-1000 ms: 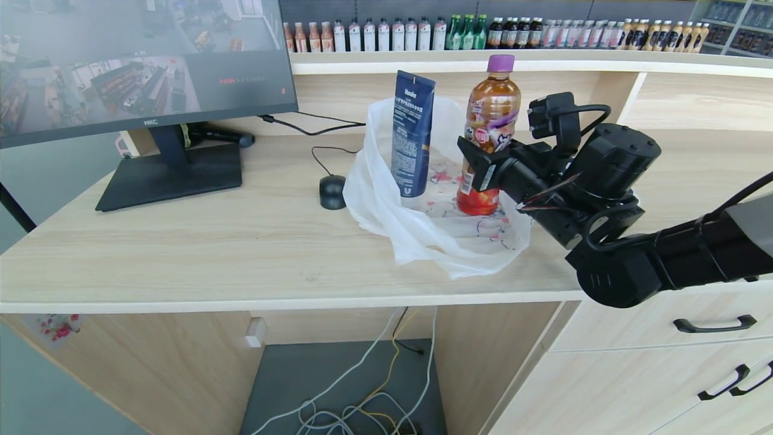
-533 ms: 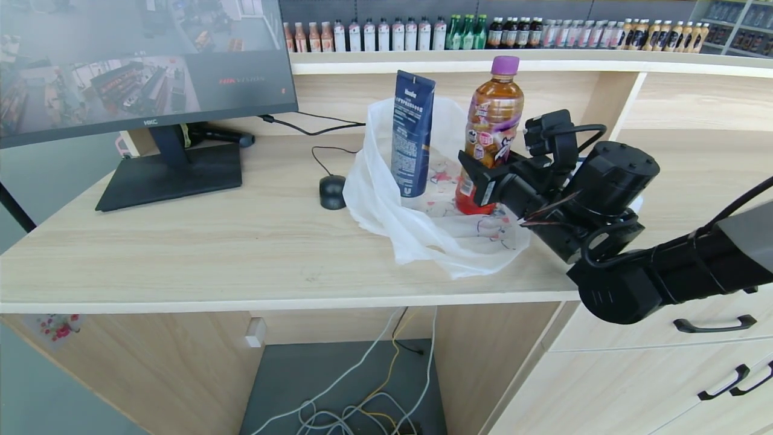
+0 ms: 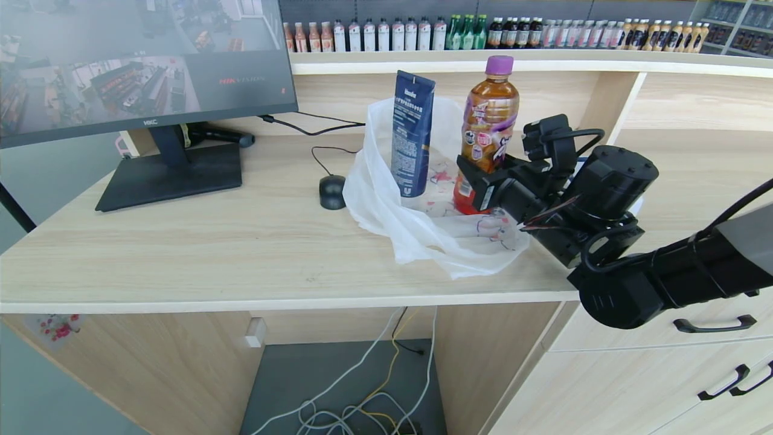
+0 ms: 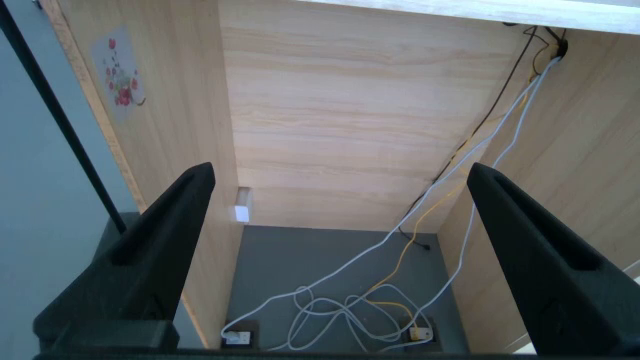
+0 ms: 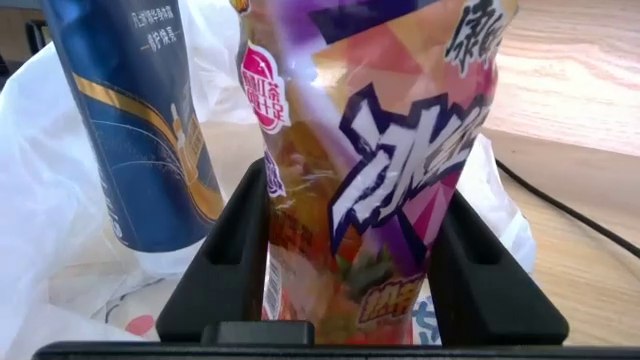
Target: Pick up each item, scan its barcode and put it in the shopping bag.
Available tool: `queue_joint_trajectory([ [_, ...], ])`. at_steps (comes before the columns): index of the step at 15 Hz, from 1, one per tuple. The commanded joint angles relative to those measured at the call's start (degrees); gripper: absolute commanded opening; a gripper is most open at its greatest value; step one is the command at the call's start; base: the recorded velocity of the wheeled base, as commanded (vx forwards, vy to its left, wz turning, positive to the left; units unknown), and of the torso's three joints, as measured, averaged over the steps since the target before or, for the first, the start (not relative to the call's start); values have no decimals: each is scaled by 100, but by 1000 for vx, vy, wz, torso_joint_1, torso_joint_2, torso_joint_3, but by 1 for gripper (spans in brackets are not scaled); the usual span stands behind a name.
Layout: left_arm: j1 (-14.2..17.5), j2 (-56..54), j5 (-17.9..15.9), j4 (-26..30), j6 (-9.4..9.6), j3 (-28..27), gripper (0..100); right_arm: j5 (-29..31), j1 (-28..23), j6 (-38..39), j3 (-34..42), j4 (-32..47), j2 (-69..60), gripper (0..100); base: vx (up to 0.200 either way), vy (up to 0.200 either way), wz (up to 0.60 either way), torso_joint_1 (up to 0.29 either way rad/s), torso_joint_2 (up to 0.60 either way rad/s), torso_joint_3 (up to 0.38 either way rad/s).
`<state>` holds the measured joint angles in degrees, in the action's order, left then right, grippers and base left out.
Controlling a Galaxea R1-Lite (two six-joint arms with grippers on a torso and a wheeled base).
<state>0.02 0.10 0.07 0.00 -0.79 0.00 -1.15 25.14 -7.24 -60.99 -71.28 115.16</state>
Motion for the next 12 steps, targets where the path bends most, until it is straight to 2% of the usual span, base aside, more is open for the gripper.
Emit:
queue_joint_trajectory([
  [1,6,-1,1,0,-9,0,100,-17,26,3,43,0,-3,0,0,0,0,0,0,0],
  [2,6,-1,1,0,-9,0,100,-35,26,3,34,17,-3,0,0,0,0,0,0,0],
  [3,-2,-1,1,0,0,0,100,-35,26,-5,43,17,-3,100,0,0,0,0,0,0],
  [12,6,-1,1,0,0,0,100,-35,9,-5,281,-18,-882,100,0,0,0,0,0,0],
])
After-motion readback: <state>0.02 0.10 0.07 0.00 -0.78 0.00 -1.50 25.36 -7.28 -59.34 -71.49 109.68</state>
